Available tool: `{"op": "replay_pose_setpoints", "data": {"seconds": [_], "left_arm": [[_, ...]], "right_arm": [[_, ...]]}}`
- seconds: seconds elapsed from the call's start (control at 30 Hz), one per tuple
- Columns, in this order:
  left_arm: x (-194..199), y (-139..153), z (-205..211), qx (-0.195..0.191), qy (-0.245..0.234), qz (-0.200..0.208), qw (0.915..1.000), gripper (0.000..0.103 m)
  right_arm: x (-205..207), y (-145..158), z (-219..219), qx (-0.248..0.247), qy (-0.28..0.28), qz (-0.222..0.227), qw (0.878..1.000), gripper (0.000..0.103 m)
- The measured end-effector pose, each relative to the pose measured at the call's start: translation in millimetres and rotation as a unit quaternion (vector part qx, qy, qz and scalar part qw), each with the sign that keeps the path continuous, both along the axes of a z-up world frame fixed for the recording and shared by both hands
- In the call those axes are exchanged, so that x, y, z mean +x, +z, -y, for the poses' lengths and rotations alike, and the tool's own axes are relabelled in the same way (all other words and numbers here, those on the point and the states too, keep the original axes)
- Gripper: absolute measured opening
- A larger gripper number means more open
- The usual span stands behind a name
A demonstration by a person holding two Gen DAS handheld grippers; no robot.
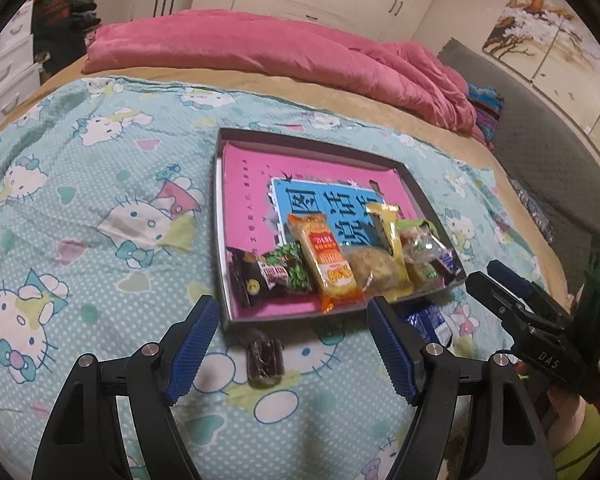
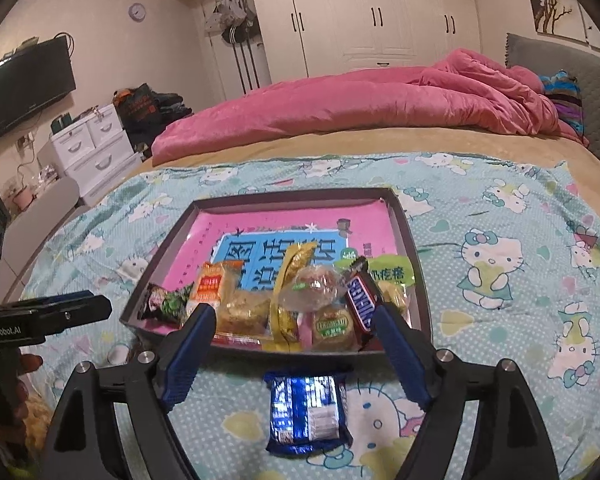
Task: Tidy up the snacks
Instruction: 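Move both open tools back to the blue biscuit pack and chocolate cake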
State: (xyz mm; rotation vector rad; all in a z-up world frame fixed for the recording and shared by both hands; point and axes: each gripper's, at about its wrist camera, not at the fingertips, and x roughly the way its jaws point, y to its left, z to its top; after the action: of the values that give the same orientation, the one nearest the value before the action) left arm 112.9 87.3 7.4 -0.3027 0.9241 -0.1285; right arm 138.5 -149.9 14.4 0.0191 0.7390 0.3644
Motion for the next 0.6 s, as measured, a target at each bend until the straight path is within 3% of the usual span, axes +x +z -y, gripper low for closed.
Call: {"op": "replay_pose_setpoints", "data": {"seconds": [0.13,0.6], "left_arm": [[-3.5,-4.5,5.0,0.004,-0.004,-0.008,1.0,0.078],[-6.9,-37.9,9.2,0.019,0.013,-0.065,0.9976,0.078]], "right_arm": [[-5.9,-6.7,0.6,-0.01,0.013,-0.006,1.0,0.089],[-9.5,-50.6,5.8,-0.033,0.02,-0.072,0.997,0.089]]}}
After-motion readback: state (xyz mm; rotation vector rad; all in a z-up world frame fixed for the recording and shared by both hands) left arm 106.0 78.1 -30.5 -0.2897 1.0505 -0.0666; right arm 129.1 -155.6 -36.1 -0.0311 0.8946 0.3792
